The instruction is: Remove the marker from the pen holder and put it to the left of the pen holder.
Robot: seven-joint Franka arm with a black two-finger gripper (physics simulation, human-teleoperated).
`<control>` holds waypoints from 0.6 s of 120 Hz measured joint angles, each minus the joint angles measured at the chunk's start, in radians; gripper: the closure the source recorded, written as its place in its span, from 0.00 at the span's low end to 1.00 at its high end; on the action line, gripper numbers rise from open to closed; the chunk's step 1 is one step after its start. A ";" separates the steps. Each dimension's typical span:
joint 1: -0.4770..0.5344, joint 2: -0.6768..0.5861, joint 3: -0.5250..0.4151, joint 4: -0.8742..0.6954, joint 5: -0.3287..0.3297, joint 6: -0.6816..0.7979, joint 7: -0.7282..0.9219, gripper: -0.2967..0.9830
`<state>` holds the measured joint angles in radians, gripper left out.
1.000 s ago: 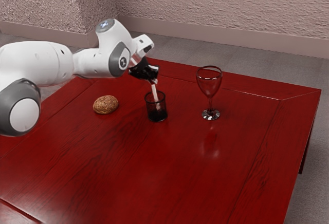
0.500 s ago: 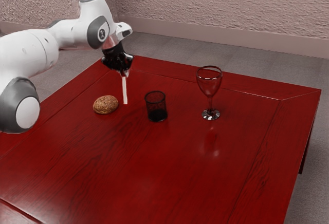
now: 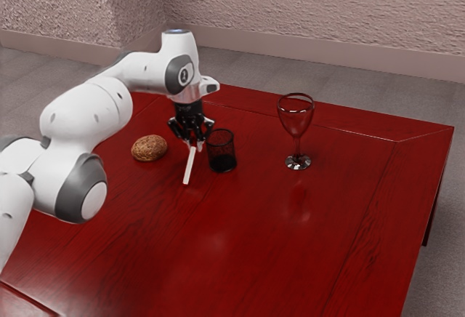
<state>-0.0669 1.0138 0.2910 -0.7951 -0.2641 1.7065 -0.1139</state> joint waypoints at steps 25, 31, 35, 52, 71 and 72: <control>0.010 0.026 0.002 -0.001 -0.040 0.023 0.009 0.67; 0.011 0.031 0.001 -0.001 -0.048 0.026 0.018 0.68; 0.011 0.034 0.001 -0.002 -0.053 0.024 0.028 0.68; 0.023 0.010 -0.001 -0.009 -0.045 0.016 0.068 0.60; 0.057 -0.448 -0.091 -0.324 -0.022 -0.015 0.055 0.40; 0.058 -0.485 -0.100 -0.359 -0.019 -0.019 0.055 0.40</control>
<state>-0.0086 0.5285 0.1911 -1.1544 -0.2831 1.6878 -0.0591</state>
